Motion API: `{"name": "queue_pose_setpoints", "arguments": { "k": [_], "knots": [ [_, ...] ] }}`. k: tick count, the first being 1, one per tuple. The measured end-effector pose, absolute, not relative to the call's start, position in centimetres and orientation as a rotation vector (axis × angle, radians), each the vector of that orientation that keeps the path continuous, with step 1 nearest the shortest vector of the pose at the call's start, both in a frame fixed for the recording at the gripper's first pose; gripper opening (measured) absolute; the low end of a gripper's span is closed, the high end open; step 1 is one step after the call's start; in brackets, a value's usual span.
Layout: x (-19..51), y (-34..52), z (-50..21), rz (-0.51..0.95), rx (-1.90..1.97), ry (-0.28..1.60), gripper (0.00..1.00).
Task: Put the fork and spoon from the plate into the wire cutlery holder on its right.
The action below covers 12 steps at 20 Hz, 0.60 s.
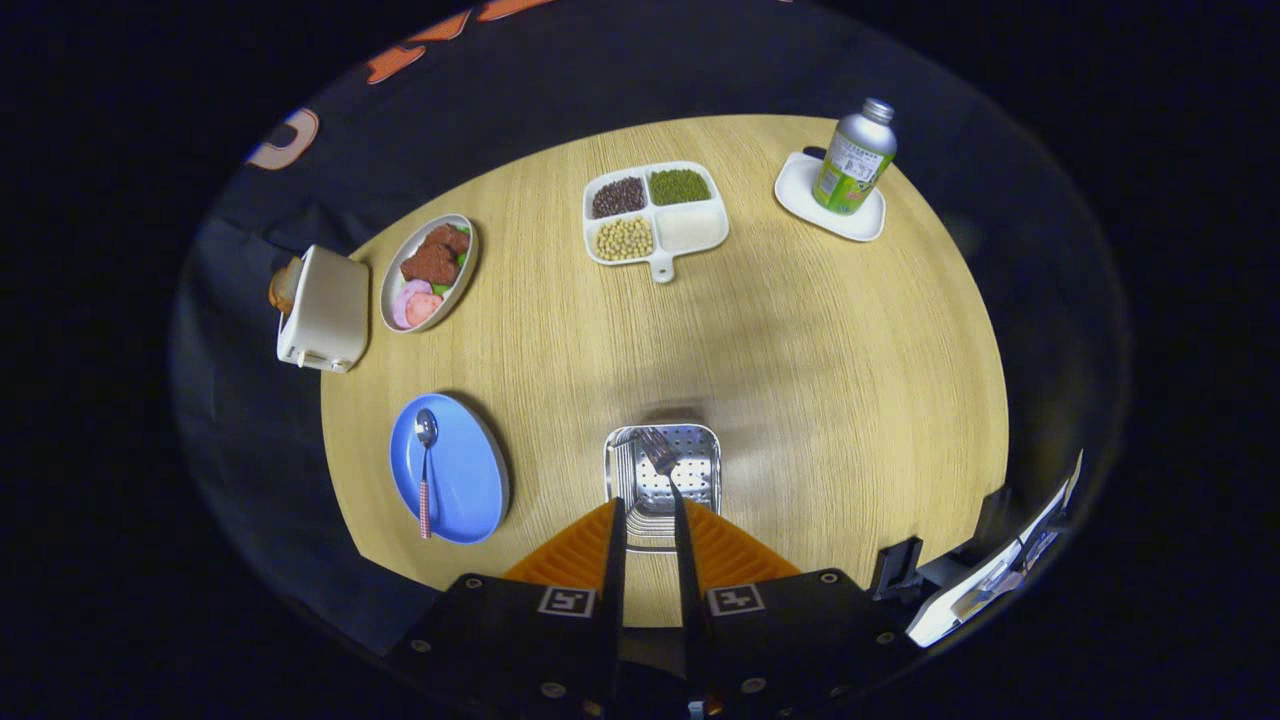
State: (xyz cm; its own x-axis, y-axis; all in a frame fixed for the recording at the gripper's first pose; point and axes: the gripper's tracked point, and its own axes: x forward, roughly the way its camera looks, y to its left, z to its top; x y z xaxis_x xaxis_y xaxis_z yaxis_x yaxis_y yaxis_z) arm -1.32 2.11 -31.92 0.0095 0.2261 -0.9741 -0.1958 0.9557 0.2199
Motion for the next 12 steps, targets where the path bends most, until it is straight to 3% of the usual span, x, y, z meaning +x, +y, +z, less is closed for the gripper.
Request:
{"name": "queue_pose_setpoints", "arguments": {
  "k": [5,6,8,12],
  "knots": [
    [-1.8,4.2,-29.7,0.336,0.052,1.395,0.52],
    [-1.9,4.8,-29.3,0.337,0.059,1.375,0.64],
    [-2.2,6.0,-28.8,0.342,0.076,1.334,0.78],
    [-3.4,8.4,-29.2,0.346,0.076,1.303,0.92]
  ]
}}
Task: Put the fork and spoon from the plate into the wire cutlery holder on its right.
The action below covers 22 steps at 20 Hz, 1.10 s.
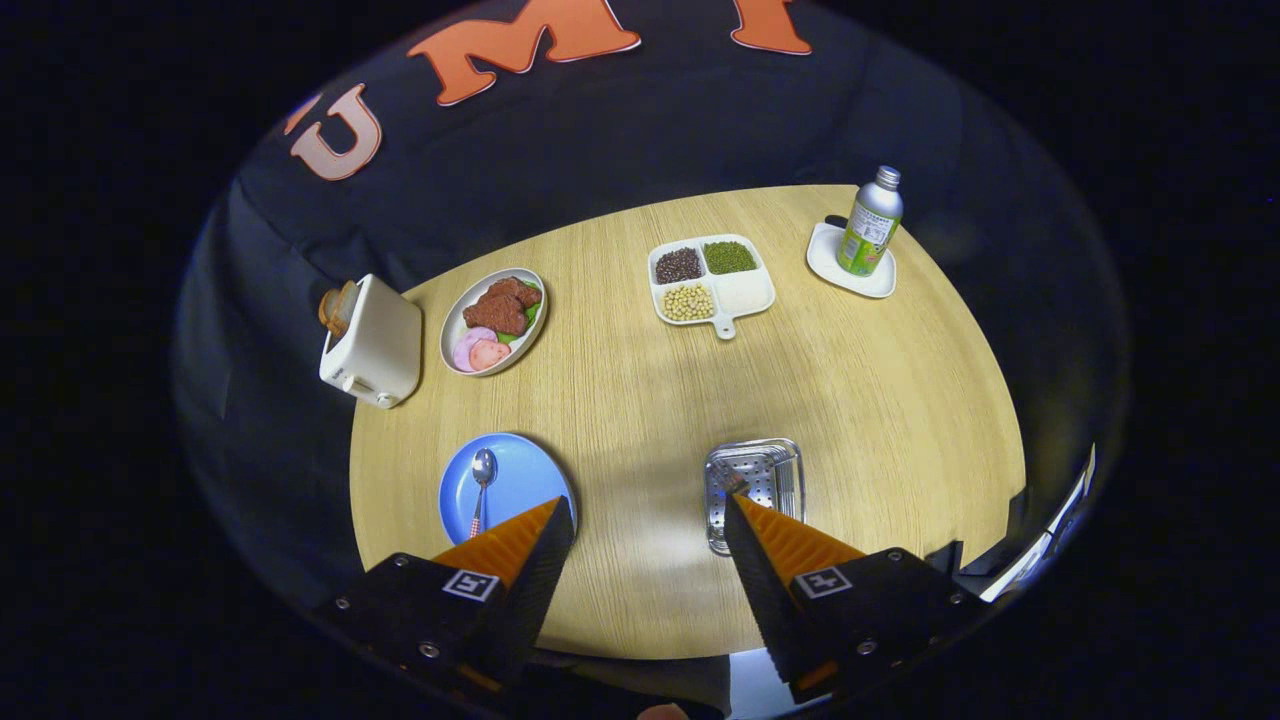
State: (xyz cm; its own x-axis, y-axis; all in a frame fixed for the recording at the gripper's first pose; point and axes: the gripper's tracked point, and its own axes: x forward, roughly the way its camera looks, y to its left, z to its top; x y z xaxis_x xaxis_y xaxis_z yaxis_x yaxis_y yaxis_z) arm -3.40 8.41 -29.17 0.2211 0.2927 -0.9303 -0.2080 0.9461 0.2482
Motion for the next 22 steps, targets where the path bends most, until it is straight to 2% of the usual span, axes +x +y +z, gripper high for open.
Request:
{"name": "queue_pose_setpoints", "arguments": {
  "k": [8,14,22],
  "knots": [
    [-7.0,15.3,-30.8,0.451,0.031,1.270,0.96],
    [-10.9,21.2,-33.3,0.535,0.014,1.321,0.97],
    [-13.6,27.2,-37.0,0.577,0.018,1.284,0.95]
  ]
}}
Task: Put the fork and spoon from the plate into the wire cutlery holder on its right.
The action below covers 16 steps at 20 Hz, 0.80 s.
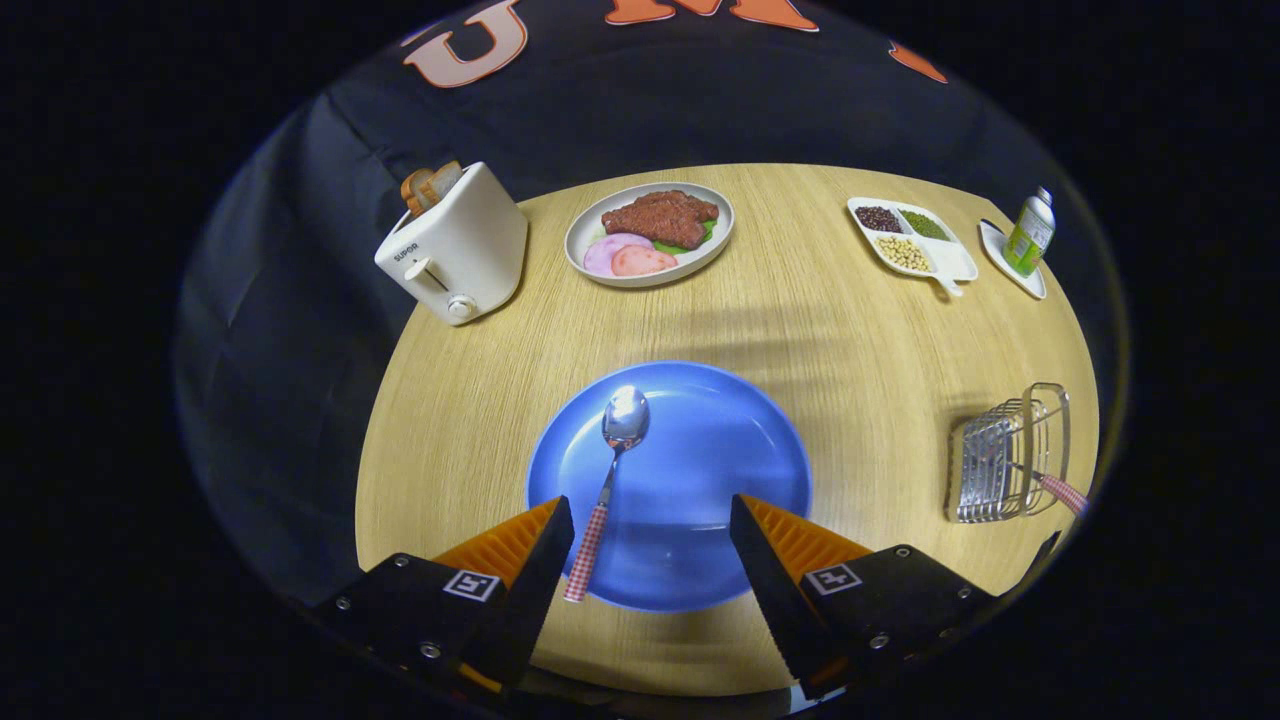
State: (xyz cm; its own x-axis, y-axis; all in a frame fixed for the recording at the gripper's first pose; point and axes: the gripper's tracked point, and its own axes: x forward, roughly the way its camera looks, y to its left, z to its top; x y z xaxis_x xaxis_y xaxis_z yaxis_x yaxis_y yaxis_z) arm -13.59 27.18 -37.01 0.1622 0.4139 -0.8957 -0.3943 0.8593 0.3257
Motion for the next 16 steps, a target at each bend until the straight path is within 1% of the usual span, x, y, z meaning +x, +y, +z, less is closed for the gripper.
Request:
{"name": "queue_pose_setpoints", "arguments": {
  "k": [1,5,9,11,12,13,14,16],
  "knots": [
    [-14.0,27.7,-37.6,0.573,0.015,1.287,0.95],
    [-15.9,28.9,-39.8,0.563,0.003,1.314,0.86],
    [-16.9,29.3,-41.2,0.557,-0.026,1.315,0.73],
    [-17.0,29.6,-41.7,0.549,-0.023,1.308,0.64],
    [-17.0,29.8,-41.9,0.549,-0.022,1.307,0.56],
    [-17.2,29.9,-42.2,0.546,-0.024,1.308,0.53],
    [-17.4,29.8,-42.3,0.538,-0.027,1.316,0.46],
    [-17.2,29.6,-42.5,0.524,-0.035,1.306,0.35]
  ]
}}
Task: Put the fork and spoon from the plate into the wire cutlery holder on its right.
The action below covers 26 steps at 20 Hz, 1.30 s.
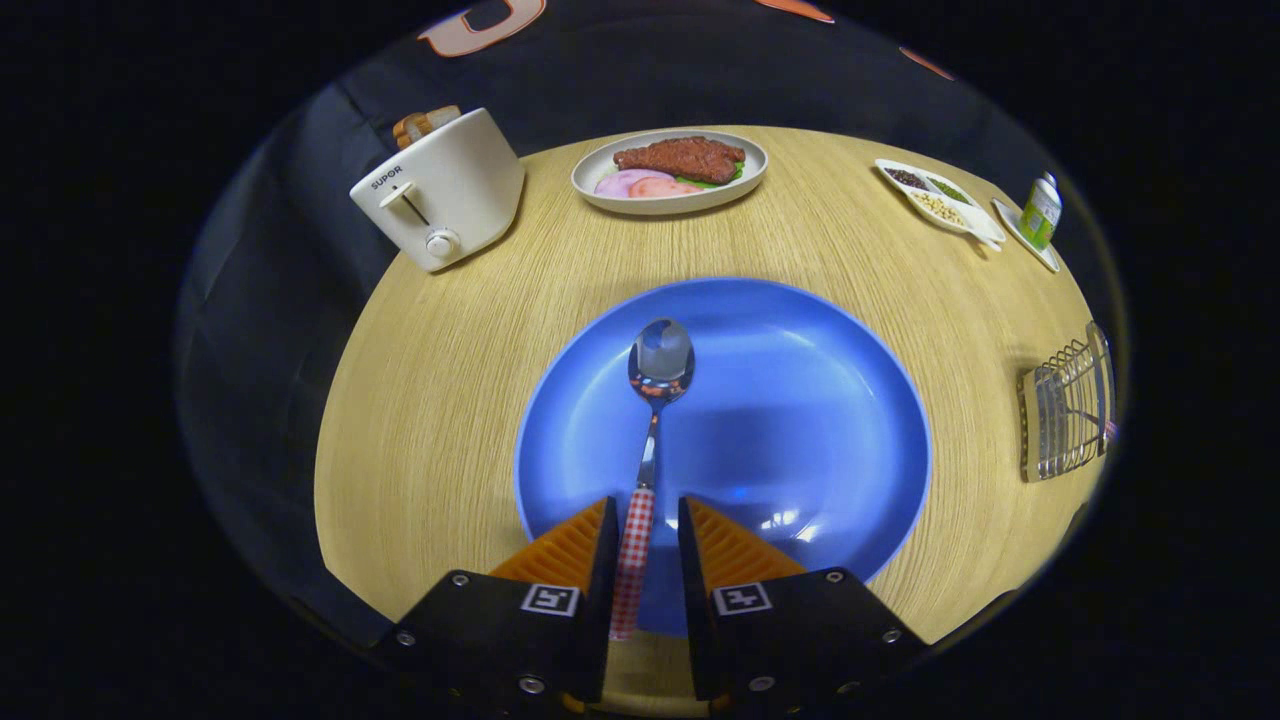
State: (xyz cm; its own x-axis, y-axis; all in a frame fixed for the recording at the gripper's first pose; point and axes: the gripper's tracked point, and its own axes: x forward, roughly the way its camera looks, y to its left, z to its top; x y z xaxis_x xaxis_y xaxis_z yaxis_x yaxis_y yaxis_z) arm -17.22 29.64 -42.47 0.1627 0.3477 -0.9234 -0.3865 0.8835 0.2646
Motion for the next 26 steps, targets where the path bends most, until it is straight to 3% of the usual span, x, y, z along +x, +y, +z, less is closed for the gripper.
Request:
{"name": "queue_pose_setpoints", "arguments": {
  "k": [4,6,26],
  "knots": [
    [-17.2,28.7,-42.5,0.505,-0.034,1.326,0.11],
    [-17.0,28.4,-41.8,0.517,-0.014,1.329,0.09],
    [-9.5,8.2,-31.7,0.322,-0.041,1.260,0.08]
  ]
}}
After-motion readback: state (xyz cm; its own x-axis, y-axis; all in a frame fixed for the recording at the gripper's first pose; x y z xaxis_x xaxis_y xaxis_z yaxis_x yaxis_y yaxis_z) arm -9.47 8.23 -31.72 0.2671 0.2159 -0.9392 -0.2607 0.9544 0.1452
